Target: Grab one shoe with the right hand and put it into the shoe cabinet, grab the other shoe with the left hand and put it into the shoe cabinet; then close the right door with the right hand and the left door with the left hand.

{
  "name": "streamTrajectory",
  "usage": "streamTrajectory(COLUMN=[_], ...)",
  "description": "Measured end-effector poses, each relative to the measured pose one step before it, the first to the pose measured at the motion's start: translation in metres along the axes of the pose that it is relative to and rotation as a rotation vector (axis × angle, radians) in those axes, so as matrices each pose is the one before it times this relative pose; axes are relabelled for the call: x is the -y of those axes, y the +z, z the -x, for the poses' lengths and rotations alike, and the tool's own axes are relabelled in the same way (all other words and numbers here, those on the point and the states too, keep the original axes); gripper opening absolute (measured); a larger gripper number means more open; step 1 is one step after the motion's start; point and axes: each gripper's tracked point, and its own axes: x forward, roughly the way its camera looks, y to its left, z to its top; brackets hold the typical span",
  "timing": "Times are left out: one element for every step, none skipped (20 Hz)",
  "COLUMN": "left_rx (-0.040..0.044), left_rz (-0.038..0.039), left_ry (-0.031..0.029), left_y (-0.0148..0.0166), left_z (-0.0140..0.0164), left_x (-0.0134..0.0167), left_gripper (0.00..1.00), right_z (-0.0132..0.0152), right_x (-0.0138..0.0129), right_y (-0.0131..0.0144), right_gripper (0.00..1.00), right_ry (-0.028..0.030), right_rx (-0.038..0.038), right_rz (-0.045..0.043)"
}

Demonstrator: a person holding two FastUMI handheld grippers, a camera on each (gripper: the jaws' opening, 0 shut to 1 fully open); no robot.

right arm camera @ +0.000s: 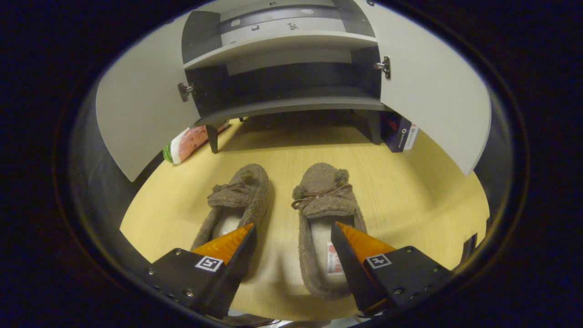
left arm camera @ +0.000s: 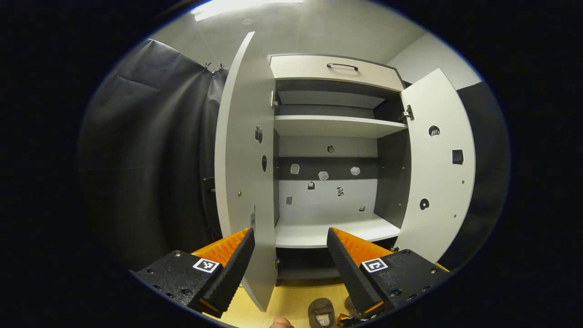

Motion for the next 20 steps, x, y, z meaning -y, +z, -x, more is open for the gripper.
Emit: streamTrajectory(left_rx=[0.00003, -0.00032, -0.00233, -0.00464, -0.00335, -0.0024, -0.00315, -0.00168, -0.00189, -0.00206, -0.00246, -0.00308, -0.00151, -0.00204, -0.00248, -0.00077, -0.00162, -0.00241, -0.00206, -0.00397], left_rz=[-0.0048, -0.0046, -0.00407, -0.00421, -0.00376, -0.003, -0.00215, -0.00198, -0.001, -0.00018, 0.00158, 0.00111, 0.00055, -0.00034, -0.00138, -0.00151, -0.00086, -0.00129, -0.00129, -0.00015], left_ry=[0.0067, 0.00721, 0.00534, 0.00424, 0.00431, 0.00454, 0.00338, 0.00215, 0.00247, 0.00088, 0.00031, -0.00151, -0.0017, -0.00261, -0.00336, -0.00264, -0.00343, -0.00182, -0.00248, -0.00205], left_y=[-0.00109, -0.00008, -0.00156, -0.00112, -0.00163, -0.0007, -0.0013, -0.00079, -0.00128, -0.001, -0.00101, -0.00092, -0.0011, -0.00042, -0.0019, 0.00003, -0.00133, -0.00109, -0.00137, -0.00155], left_z=[0.00072, 0.00075, 0.00103, 0.00042, 0.00008, 0.00031, 0.00018, -0.00012, -0.00031, -0.00064, -0.00013, -0.00116, -0.00018, -0.00036, -0.00017, -0.00089, 0.00058, -0.00043, -0.00059, -0.0006], left_x=[-0.00213, -0.00263, -0.00196, -0.00151, -0.00137, -0.00203, -0.00116, -0.001, -0.00088, -0.00029, 0.00004, 0.00051, 0.0005, 0.00087, 0.00101, 0.001, 0.00118, 0.00075, 0.00061, 0.00071], left_gripper=[0.98, 0.98, 0.97, 0.98, 0.98, 0.98, 0.98, 0.98, 0.98, 0.98, 0.98, 0.98, 0.98, 0.98, 0.98, 0.98, 0.98, 0.98, 0.98, 0.98], right_z=[-0.00726, -0.00709, -0.00863, -0.00857, -0.00735, -0.00595, -0.0093, 0.00031, -0.00118, -0.00201, -0.00166, -0.00162, -0.00489, 0.00162, 0.00337, 0.0007, 0.00093, 0.00089, 0.00358, 0.00454], right_x=[0.0011, -0.00022, 0.00072, 0.00013, -0.00003, 0.00007, 0.00152, 0.00055, 0.00139, 0.00706, -0.00057, -0.00021, 0.00497, 0.00575, 0.00206, -0.00037, 0.00101, 0.00202, 0.00214, 0.00052], right_y=[0.00243, 0.00252, 0.00297, 0.00112, 0.00205, -0.00148, 0.00017, 0.00105, 0.00062, 0.00261, -0.00166, -0.00117, -0.00088, 0.00691, -0.00012, -0.00068, 0.00328, 0.00329, 0.00695, 0.00635], right_gripper=[0.98, 0.98, 0.98, 0.87, 0.85, 0.8, 0.8, 0.73, 0.75, 0.62, 0.5, 0.37, 0.37, 0.23, 0.08, 0.08, 0.08, 0.08, 0.08, 0.08], right_ry=[-0.00468, -0.0027, -0.00732, -0.00476, -0.00699, -0.00462, -0.01249, -0.00004, -0.01021, -0.02615, 0.00915, 0.00934, -0.01976, -0.03021, 0.00072, 0.00197, 0.00076, -0.00288, -0.00211, 0.00044], right_rx=[-0.00003, 0.00238, -0.00044, -0.00271, -0.00187, -0.00864, -0.002, -0.00256, 0.00422, 0.01455, -0.01279, -0.00589, 0.00461, 0.00649, -0.01823, 0.00064, 0.00148, 0.00425, 0.01187, 0.01359], right_rz=[-0.00224, -0.00012, 0.00387, 0.00209, -0.00533, -0.0045, 0.00111, 0.00006, 0.00852, 0.0116, -0.0009, -0.00242, 0.00071, -0.01184, -0.00644, -0.00752, -0.00678, -0.00503, -0.00504, -0.00532])
